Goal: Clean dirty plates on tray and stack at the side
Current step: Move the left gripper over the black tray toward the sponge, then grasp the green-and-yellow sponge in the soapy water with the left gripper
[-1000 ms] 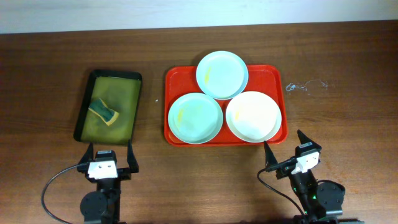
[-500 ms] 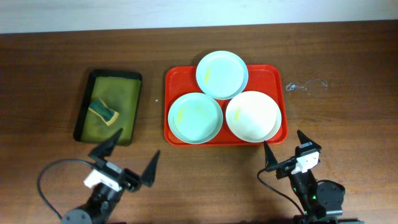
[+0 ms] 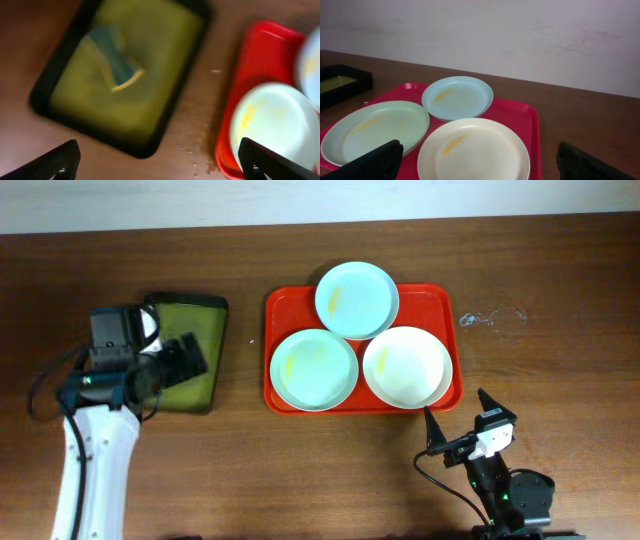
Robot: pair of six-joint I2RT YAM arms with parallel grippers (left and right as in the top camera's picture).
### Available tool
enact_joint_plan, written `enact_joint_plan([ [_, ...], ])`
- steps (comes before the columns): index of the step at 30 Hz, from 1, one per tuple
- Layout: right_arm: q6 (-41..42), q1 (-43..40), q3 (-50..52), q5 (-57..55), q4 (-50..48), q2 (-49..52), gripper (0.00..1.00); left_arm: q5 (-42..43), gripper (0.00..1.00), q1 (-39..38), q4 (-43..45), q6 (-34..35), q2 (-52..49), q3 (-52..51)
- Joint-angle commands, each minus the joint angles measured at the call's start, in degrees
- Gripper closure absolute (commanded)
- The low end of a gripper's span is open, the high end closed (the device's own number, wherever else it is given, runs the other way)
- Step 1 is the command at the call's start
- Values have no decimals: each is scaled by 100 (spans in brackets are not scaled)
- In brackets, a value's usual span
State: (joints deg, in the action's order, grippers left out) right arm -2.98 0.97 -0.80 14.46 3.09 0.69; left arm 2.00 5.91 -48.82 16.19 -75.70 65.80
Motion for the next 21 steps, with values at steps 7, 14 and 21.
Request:
enact_joint_plan([
  [7, 24, -39, 48, -9, 9, -33, 2, -719, 1, 402, -754, 1794, -1803, 1342],
  [14, 24, -39, 48, -9, 9, -33, 2, -890, 1, 610, 201, 2586, -3388, 1600],
  [21, 24, -39, 48, -9, 9, -33, 2, -284, 0, 581, 1504, 2583, -4857, 1600],
])
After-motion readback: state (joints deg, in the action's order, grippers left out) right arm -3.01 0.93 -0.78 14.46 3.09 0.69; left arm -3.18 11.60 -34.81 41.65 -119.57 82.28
